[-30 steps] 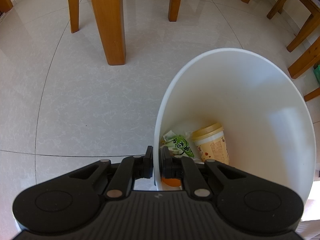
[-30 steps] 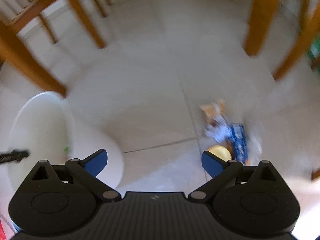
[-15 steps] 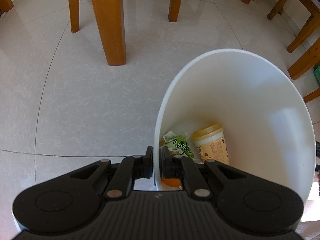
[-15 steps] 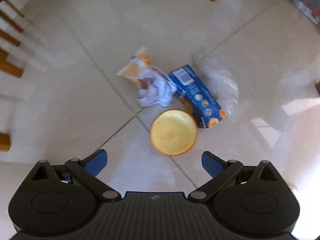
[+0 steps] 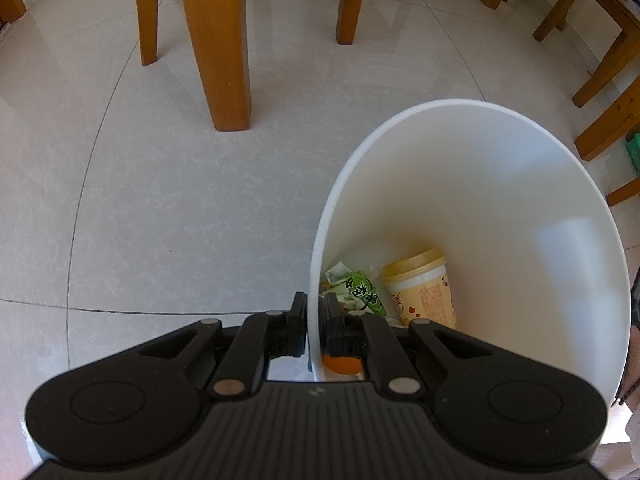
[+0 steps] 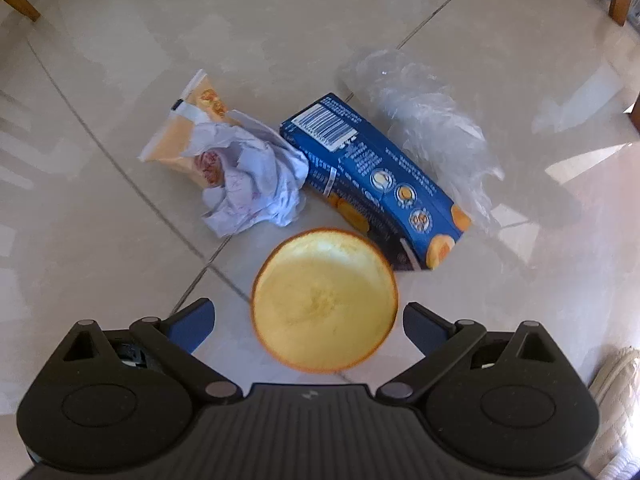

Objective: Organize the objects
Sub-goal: 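Grasp the second orange peel half with the right gripper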

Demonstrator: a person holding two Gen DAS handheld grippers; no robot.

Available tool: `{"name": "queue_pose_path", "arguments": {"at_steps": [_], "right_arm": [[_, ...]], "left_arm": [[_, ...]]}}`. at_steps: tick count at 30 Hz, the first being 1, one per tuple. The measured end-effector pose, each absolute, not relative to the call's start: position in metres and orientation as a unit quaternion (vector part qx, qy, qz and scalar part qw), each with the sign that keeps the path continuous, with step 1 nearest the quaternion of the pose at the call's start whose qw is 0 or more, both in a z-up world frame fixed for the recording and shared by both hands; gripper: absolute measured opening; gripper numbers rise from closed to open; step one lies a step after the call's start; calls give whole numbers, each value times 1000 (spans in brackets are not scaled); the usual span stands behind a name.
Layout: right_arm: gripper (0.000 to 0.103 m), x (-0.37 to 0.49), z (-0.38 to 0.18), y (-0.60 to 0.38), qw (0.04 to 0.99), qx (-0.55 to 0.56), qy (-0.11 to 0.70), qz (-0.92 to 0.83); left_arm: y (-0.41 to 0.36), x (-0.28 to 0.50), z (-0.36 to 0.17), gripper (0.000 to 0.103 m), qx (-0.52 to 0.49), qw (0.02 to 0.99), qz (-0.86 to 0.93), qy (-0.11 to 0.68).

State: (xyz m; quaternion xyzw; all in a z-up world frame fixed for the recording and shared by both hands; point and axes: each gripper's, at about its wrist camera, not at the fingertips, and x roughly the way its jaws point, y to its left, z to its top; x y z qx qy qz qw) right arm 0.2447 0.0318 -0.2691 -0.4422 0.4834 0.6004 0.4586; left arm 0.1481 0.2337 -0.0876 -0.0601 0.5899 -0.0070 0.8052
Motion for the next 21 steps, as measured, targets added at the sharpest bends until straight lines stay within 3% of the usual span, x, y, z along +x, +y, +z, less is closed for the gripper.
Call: {"name": "queue_pose_path", "arguments": {"at_steps": [7, 12, 21], "right_arm": [[95, 243, -278, 37, 461, -462, 468, 596], [83, 243, -278, 38, 440, -477, 454, 610], [78, 241, -267, 33, 376, -538, 404, 637]], "left_arm": [[232, 148, -87, 6, -63, 805, -6, 590], [232, 149, -87, 6, -62, 805, -6, 590], [233, 148, -88, 6, -61, 806, -7, 589]]}}
